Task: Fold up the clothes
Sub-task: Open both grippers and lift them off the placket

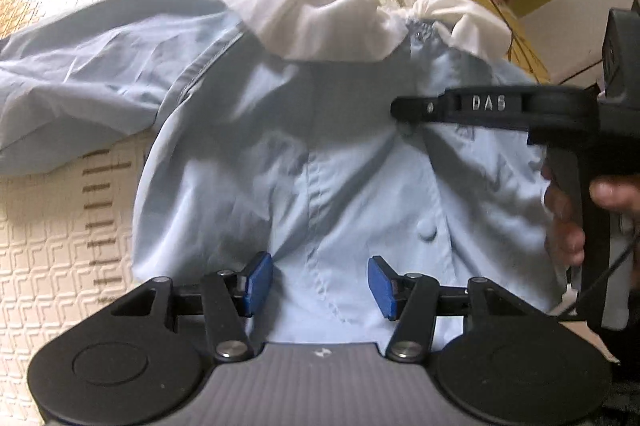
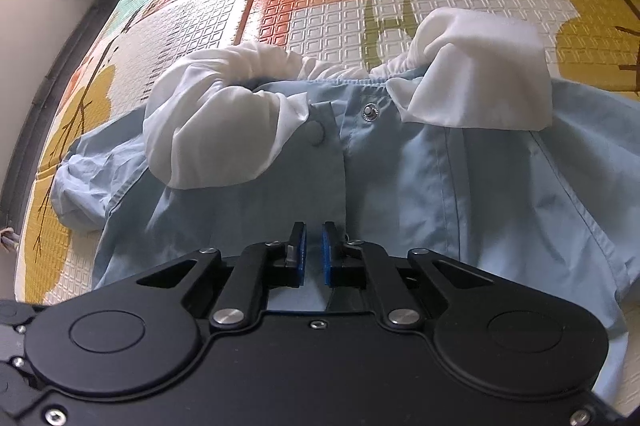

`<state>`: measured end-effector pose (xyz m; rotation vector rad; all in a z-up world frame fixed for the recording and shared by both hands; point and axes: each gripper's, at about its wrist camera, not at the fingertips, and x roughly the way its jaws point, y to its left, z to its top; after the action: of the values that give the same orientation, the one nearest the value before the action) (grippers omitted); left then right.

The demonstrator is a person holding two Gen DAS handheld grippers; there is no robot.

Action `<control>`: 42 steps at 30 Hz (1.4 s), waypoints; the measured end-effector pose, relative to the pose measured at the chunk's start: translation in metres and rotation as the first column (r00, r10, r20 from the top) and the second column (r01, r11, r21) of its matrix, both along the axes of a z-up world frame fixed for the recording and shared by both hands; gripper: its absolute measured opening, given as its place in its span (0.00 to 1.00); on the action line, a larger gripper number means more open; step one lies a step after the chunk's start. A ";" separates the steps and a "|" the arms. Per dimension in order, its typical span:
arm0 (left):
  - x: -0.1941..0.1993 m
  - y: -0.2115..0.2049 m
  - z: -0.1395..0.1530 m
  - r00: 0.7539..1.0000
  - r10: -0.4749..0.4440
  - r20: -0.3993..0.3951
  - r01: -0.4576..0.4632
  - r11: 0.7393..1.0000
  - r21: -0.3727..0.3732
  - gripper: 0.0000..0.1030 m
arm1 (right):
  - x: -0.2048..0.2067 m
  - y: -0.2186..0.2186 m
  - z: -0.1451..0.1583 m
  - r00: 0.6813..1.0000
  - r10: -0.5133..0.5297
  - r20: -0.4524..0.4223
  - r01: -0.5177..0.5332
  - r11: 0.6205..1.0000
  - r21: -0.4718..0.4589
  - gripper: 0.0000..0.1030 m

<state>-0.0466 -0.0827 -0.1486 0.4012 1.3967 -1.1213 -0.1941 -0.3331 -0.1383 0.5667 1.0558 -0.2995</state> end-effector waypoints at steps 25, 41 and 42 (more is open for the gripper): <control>0.029 -0.054 0.023 0.964 0.110 0.242 -0.076 0.986 -0.145 0.60 | -0.056 -0.072 0.021 0.956 -0.292 -0.011 0.285 0.941 -0.182 0.16; 0.031 -0.067 -0.001 0.953 0.094 0.289 -0.088 0.996 -0.035 0.60 | -0.018 -0.060 0.003 0.975 -0.208 -0.077 0.184 0.953 -0.241 0.22; 0.033 -0.067 0.000 0.952 0.101 0.290 -0.096 0.995 -0.032 0.60 | -0.016 -0.059 0.003 0.977 -0.199 -0.076 0.176 0.954 -0.242 0.22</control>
<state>-0.0137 -0.1493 -0.1490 0.4594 1.1342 -0.9491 -0.2099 -0.3920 -0.1355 0.4427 1.0467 -0.6175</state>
